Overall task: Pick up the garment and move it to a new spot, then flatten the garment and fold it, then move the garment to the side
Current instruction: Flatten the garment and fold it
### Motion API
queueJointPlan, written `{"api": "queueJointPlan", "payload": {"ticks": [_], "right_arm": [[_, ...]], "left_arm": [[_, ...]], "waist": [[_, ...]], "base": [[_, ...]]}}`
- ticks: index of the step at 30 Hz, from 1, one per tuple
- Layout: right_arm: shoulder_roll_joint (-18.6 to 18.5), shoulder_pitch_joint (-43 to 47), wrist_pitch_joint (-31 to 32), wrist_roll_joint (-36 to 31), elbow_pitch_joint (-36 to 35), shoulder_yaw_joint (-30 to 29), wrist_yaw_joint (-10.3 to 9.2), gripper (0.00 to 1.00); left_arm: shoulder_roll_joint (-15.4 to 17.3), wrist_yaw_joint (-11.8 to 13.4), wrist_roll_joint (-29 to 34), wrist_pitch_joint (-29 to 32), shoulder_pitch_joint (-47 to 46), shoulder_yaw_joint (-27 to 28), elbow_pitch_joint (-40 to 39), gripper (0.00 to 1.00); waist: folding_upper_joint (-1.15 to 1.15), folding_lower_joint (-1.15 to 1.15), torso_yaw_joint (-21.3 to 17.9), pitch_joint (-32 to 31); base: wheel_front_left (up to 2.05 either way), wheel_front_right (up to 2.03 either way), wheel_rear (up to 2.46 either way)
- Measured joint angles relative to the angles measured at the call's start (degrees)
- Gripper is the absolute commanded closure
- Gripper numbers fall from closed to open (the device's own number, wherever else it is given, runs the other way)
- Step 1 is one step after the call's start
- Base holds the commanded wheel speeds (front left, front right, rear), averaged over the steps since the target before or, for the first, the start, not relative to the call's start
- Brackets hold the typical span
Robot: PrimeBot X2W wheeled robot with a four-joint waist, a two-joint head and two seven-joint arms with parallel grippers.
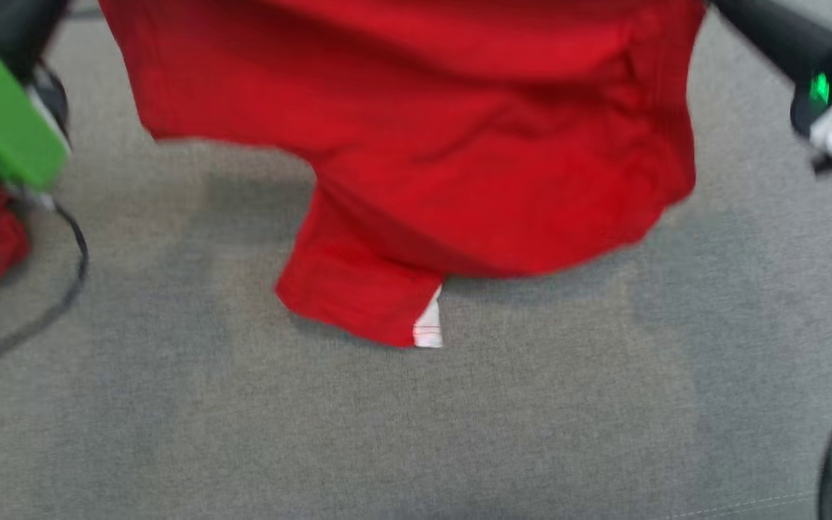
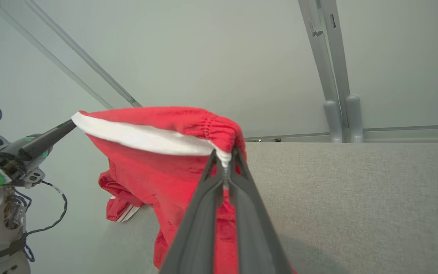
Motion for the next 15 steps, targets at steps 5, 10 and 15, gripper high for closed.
{"api": "queueJointPlan", "payload": {"ticks": [5, 10, 15], "right_arm": [[9.2, -21.5, 1.6, -12.0, 10.8, -4.9, 0.01, 1.0], [11.6, -38.9, -7.2, -24.0, 24.1, -6.7, 0.01, 1.0], [11.5, -50.2, -23.1, -26.2, 35.5, -4.2, 0.01, 1.0]], "left_arm": [[-2.0, -1.8, 6.3, -4.5, -19.1, -2.6, 14.7, 1.0], [-5.2, -4.8, 13.9, -16.8, -33.4, -5.8, 30.6, 1.0], [-7.8, -7.3, 20.5, -34.2, -44.6, -8.2, 41.9, 1.0]], "waist": [[0.0, 0.0, 0.2, 7.0], [0.0, 0.02, 0.7, 13.6], [0.0, 0.02, 1.3, 18.9]], "base": [[0.0, 0.0, 0.0], [0.0, 0.0, 0.0], [0.0, 0.0, 0.0]]}}
